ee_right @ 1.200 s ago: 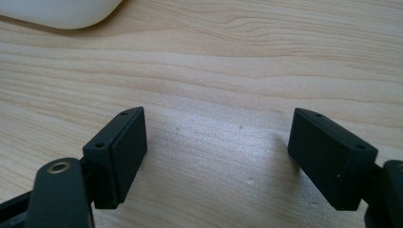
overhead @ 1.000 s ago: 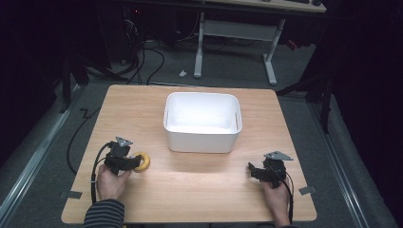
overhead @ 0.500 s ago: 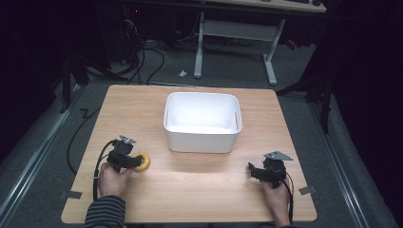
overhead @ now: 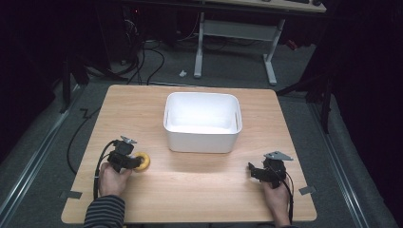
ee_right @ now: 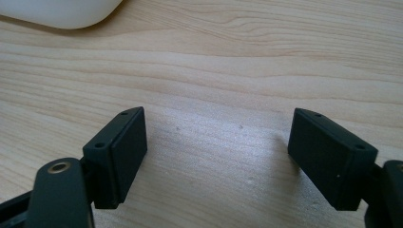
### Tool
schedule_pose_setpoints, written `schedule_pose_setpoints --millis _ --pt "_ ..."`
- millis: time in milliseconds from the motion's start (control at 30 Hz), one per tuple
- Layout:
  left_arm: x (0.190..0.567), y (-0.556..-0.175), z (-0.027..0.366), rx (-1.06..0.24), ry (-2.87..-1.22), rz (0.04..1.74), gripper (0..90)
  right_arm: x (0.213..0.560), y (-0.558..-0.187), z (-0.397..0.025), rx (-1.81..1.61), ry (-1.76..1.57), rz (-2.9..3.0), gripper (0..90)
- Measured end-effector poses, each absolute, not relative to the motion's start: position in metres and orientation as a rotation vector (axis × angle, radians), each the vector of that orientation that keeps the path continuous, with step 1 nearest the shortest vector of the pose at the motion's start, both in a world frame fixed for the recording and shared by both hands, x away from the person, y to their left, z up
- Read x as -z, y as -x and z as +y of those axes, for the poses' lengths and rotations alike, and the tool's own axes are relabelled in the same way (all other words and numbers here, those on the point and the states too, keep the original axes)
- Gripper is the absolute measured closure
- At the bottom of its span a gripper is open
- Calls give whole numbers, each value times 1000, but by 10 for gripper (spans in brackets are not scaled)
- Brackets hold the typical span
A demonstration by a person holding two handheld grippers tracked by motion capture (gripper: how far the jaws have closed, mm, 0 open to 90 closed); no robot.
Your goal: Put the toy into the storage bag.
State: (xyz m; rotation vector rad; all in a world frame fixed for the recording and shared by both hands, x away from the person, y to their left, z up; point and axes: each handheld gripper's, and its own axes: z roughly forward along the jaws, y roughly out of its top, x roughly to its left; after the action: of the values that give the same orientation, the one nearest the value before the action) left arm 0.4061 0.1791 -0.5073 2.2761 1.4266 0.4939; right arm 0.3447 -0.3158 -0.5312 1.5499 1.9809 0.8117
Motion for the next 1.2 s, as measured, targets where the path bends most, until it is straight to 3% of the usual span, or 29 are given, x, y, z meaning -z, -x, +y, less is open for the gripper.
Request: schedule_pose_setpoints --millis 1200 --pt "505 -405 182 -471 -2261 1399 651 531 -345 -316 -816 -1551 1977 209"
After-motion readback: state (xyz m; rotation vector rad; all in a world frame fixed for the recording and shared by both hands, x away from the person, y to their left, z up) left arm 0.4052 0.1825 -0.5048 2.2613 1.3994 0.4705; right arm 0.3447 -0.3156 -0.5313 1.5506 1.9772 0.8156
